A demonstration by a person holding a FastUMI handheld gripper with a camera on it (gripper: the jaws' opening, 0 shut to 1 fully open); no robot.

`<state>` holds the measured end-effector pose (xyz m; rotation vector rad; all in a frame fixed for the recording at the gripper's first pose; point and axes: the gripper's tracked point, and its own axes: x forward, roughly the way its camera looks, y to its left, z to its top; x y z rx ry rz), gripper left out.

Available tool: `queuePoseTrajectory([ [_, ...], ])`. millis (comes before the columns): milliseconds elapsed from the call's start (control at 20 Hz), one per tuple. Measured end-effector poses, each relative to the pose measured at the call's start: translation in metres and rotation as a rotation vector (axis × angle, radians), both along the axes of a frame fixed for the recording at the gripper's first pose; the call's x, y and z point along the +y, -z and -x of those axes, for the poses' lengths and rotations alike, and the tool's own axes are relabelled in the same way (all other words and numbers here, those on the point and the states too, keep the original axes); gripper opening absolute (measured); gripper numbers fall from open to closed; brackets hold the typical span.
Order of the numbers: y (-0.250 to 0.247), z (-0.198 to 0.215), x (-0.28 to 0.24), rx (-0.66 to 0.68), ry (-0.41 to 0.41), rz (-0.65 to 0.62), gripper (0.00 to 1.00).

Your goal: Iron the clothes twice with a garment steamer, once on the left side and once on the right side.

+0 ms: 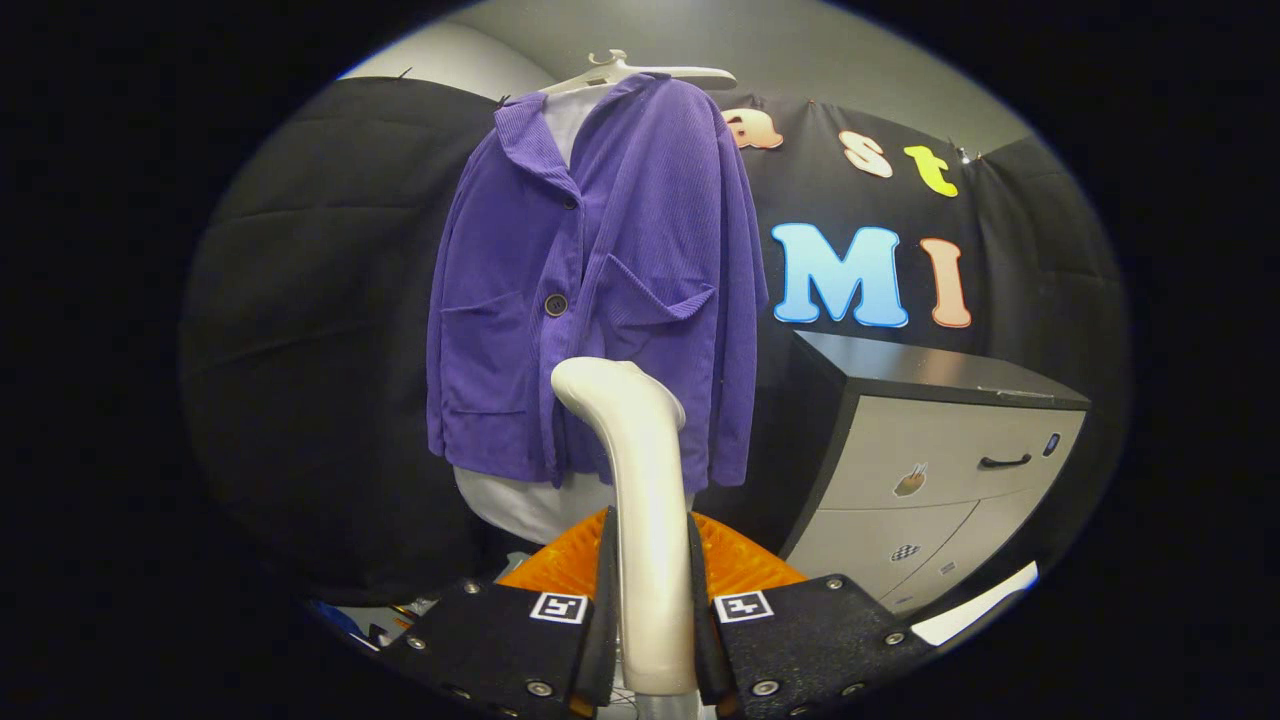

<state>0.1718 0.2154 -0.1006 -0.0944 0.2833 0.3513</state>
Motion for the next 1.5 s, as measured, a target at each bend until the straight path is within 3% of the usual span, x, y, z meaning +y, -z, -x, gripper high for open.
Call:
queuePoseTrajectory([
  [650, -0.147, 0.0, 0.015, -0.265, -0.054, -0.103, 0.32],
  [1250, -0.285, -0.032, 0.086, -0.477, -0.149, -0.217, 0.32],
  [1500, -0.314, -0.044, 0.126, -0.508, -0.19, -0.239, 0.32],
])
